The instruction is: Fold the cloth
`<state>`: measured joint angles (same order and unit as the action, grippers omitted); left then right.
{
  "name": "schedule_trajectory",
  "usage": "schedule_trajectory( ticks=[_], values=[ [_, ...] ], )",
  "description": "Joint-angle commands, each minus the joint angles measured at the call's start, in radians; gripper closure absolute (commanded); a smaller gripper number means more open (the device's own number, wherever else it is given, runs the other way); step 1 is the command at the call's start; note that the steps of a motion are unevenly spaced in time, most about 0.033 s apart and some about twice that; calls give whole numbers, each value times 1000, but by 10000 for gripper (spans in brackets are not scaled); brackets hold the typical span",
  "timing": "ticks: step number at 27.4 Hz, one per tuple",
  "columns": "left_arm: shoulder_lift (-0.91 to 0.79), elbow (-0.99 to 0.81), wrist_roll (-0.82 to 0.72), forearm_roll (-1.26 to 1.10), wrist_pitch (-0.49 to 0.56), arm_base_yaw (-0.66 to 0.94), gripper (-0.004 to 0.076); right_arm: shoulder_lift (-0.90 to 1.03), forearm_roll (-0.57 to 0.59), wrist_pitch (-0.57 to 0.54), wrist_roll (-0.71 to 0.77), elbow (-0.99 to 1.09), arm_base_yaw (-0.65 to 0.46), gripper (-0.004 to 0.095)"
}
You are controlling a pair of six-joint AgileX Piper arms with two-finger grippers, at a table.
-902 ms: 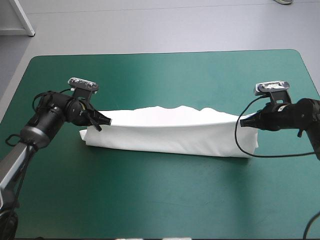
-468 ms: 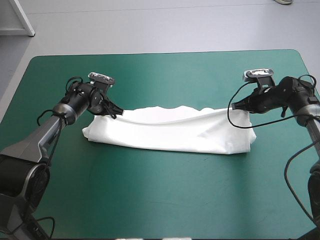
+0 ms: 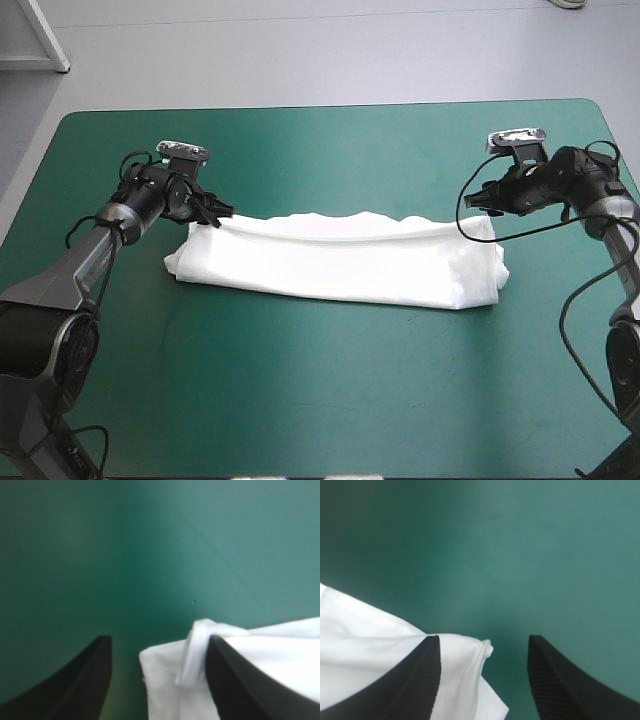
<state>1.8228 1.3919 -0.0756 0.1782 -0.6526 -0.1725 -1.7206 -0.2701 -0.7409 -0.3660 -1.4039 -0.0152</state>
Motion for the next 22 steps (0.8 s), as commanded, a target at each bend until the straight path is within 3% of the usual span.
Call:
schedule_trajectory(
  ticks=[1,7,15,17,18,19,20,21,22],
  values=[
    [-52,36,-11,4,66,20,209,44,39,20,28,-74,-2,368],
    [-94,90,76,-94,45,21,234,87,66,-70,68,-138,-2,383],
    [-228,131,325,-379,-36,-76,361,276,59,-115,111,-138,-14,561],
    [-246,131,391,-425,-62,-115,463,326,62,-149,111,-138,-14,612],
    [-250,131,412,-445,-74,-137,550,346,67,-159,111,-138,-14,648],
    [-250,131,444,-463,-89,-183,701,381,77,-201,111,-138,-14,742],
    [-246,131,447,-463,-96,-204,699,393,80,-222,111,-138,-14,789],
    [-234,131,445,-482,-106,-239,705,417,87,-262,111,-138,-14,906],
    [-229,131,442,-498,-105,-251,705,425,89,-272,111,-136,-14,924]
  ],
)
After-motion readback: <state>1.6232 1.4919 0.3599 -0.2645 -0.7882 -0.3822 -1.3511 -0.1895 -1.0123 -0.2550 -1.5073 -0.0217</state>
